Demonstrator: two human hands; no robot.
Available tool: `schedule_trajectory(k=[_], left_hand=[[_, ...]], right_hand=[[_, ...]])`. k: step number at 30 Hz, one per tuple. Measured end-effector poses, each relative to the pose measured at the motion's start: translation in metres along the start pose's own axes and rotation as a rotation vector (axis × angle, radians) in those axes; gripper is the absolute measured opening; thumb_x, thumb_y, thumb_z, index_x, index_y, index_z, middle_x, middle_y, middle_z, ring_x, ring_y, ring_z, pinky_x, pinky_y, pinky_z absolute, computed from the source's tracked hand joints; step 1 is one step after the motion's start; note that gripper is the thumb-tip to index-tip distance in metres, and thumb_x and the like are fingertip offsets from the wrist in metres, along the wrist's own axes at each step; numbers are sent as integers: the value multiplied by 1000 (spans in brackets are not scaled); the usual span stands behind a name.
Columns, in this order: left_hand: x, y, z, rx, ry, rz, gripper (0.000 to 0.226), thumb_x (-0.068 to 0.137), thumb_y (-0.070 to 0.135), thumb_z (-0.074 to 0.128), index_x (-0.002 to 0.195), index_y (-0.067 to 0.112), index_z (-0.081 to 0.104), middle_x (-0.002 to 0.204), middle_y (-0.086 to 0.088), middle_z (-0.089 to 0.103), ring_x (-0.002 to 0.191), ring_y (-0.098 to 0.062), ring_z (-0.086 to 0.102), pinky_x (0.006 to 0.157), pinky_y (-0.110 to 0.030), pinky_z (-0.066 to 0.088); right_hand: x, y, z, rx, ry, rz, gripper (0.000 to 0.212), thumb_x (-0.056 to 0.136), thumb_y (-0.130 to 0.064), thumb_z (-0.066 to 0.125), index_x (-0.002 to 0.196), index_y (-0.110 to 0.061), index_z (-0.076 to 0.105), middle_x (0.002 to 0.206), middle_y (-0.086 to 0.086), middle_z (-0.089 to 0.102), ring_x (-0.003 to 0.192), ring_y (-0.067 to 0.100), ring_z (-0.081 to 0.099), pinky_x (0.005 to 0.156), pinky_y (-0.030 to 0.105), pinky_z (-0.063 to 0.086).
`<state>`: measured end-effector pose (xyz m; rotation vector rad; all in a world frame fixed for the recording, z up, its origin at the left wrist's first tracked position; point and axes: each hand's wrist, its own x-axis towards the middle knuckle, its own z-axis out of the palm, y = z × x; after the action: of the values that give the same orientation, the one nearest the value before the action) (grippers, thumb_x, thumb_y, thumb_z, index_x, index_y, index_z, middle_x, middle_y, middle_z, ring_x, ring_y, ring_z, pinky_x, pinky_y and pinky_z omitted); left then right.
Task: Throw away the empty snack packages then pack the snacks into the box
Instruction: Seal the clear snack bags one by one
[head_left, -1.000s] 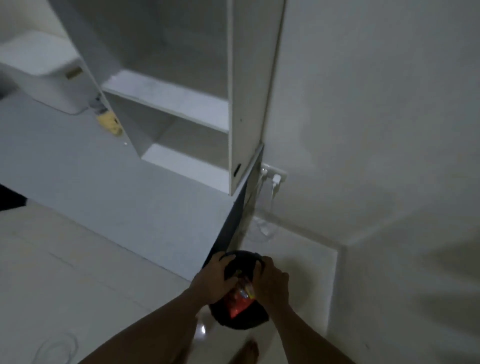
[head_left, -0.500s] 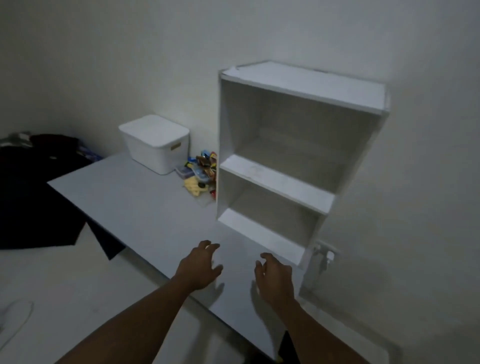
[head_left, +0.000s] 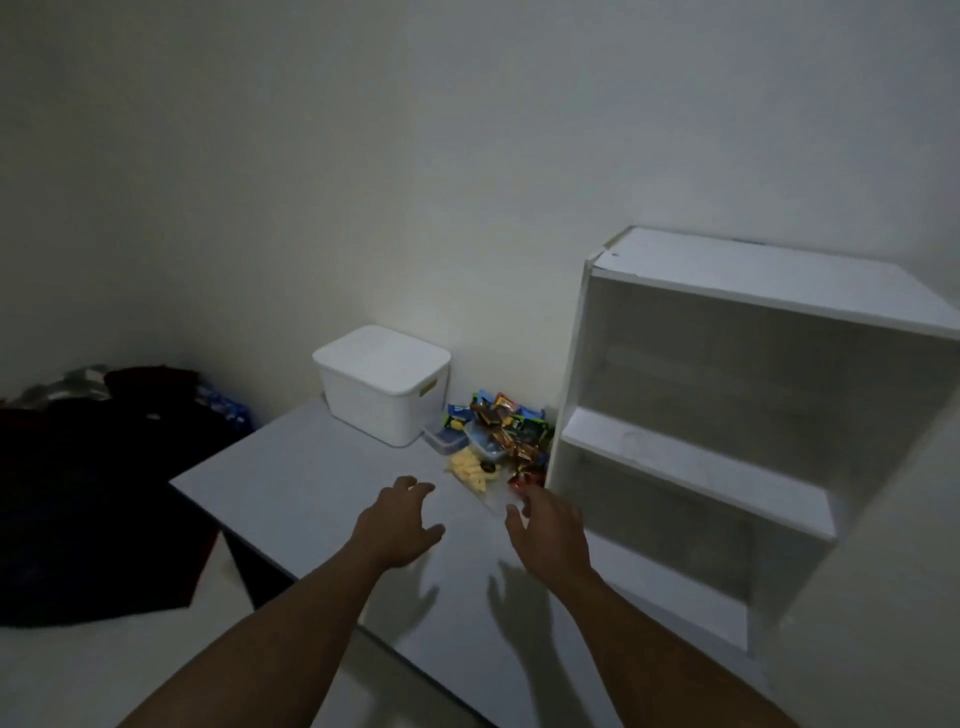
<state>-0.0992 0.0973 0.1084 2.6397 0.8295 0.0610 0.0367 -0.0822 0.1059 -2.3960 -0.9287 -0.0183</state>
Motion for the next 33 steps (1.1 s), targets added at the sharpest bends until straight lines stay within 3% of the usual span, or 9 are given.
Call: schedule_trajectory(k=[10,18,22,25,28,33], left_hand=[[133,-64,-5,-2,-43,58,74,85,57,62,147,27,37,157,-5,29,139,-26,36,107,-42,42],[212,-121,-6,-9,-136,54,74,84,55,64,147,26,39,157,-6,29,138,-28,37,108,-42,40],[267,-124,5,2,-181,143,73,83,57,63,146,27,39,156,-4,31,136,-26,39,106,-42,43],[300,-120,15,11,-238,253,72,83,56,63,146,28,39,154,-4,35,134,-26,41,105,-41,43],[334,-119,26,-37,-279,348,72,82,56,64,144,27,42,151,-3,39,133,-25,42,105,-39,42],[378,-117,39,-193,-320,488,53,78,44,71,125,24,56,125,1,54,114,-18,57,91,-34,50]], right_hand=[[127,-14,94,-17,-15,49,37,93,-40,54,122,-19,64,109,3,69,106,22,62,92,32,39],[191,-23,138,-11,-71,143,37,90,-36,56,121,-17,64,116,4,67,111,25,60,98,36,42],[212,-17,147,-15,-30,218,37,90,-34,60,120,-12,64,114,7,67,108,27,61,94,37,46],[218,-8,150,11,49,331,33,86,-34,65,111,-12,68,106,5,70,98,24,65,82,32,50],[223,-3,147,-16,92,419,16,85,-24,65,99,-16,68,95,3,68,89,22,65,69,26,41],[232,6,161,-59,101,567,22,89,-32,55,104,-19,65,102,3,65,97,24,62,76,33,50]])
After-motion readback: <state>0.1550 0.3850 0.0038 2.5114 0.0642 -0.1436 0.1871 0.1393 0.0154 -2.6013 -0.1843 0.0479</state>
